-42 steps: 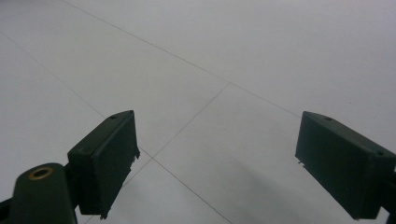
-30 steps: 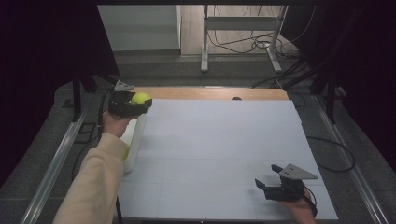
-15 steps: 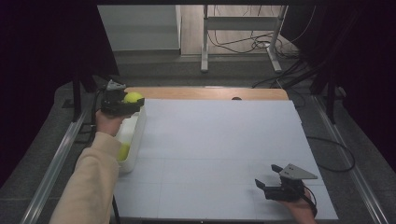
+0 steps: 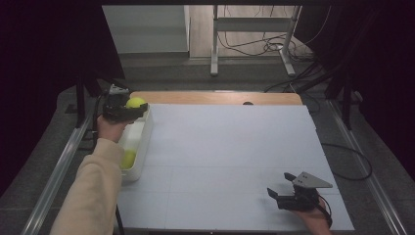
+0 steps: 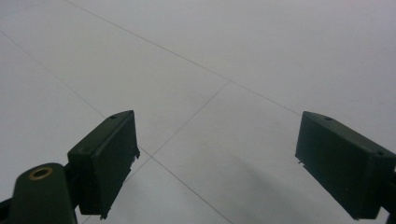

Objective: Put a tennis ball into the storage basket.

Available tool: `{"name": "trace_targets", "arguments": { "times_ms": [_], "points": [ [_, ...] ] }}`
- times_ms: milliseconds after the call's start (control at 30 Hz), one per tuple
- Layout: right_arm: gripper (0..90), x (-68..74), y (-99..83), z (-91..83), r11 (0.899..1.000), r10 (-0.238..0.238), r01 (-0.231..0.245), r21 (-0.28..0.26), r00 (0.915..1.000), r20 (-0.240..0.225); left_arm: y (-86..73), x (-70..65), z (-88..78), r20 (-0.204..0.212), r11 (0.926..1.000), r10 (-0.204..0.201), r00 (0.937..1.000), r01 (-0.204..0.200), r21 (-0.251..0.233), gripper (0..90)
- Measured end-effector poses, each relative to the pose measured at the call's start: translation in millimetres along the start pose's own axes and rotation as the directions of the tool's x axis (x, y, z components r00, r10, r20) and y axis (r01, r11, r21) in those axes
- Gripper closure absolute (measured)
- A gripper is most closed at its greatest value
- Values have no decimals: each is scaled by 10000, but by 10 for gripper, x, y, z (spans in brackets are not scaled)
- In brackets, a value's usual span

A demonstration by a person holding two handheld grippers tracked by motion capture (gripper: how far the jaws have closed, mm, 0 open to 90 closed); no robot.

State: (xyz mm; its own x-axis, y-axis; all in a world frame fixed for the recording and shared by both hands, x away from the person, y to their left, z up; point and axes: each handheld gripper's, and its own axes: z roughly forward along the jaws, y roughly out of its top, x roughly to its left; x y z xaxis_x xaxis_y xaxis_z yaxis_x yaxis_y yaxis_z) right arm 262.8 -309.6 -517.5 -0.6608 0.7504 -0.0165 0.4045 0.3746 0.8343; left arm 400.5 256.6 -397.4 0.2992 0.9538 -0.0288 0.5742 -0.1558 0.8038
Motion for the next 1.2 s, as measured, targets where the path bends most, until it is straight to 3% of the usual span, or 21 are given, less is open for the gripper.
{"name": "trace_targets", "arguments": {
  "times_ms": [567, 1200],
  "points": [
    [134, -9, -6, 2, 10000, 51, -51, -16, 10000, -21, -35, 85, 246, -288, 9965, -112, 9995, 136, 824, 276],
    [134, -15, -8, 0, 10000, 27, -27, -19, 10000, -18, -126, 202, 474, -689, 9850, -218, 9974, 332, 1693, 275]
  ]
}}
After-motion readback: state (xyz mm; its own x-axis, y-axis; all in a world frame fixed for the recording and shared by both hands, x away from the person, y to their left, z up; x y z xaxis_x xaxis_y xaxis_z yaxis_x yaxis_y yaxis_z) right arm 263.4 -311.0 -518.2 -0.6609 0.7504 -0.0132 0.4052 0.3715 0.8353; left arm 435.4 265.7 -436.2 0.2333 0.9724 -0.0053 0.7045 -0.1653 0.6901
